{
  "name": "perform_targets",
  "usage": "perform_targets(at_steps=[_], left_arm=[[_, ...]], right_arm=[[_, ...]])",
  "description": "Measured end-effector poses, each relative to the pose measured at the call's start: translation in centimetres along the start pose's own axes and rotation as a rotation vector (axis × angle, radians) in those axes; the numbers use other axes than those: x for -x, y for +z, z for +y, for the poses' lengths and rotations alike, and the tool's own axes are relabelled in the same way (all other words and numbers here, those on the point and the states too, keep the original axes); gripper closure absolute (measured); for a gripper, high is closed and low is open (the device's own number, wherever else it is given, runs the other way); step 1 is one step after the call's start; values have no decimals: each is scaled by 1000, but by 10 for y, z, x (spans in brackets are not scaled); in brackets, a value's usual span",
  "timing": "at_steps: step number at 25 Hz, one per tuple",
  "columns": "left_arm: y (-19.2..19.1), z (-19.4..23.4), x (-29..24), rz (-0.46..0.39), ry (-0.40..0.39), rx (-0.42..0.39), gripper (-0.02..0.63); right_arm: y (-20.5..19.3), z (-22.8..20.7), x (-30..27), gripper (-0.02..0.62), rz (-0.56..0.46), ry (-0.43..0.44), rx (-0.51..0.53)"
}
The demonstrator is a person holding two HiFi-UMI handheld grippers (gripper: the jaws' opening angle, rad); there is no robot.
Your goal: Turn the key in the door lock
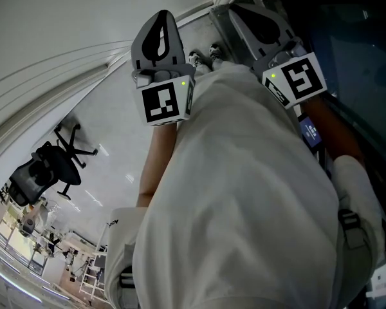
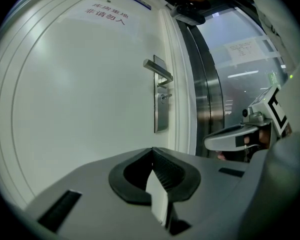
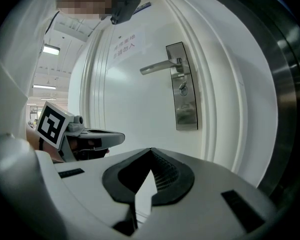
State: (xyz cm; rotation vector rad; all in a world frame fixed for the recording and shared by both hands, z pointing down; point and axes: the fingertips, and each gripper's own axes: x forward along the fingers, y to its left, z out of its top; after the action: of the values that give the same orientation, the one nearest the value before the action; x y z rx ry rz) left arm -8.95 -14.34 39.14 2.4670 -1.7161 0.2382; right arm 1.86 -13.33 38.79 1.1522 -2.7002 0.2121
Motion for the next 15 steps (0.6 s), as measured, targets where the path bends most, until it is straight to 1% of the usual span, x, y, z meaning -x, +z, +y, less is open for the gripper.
perform_targets(at_steps=[8, 12, 15], left_arm=[[-3, -5, -1, 12, -17, -2, 597], [1, -11, -1, -22, -30, -4, 597], [1, -13, -2, -19, -34, -5, 597]], right_arm=[[-3, -2, 2, 591, 8, -12, -4], [-5, -1, 4, 591, 9, -12, -7], [-6, 1, 2, 591, 10, -9, -14]])
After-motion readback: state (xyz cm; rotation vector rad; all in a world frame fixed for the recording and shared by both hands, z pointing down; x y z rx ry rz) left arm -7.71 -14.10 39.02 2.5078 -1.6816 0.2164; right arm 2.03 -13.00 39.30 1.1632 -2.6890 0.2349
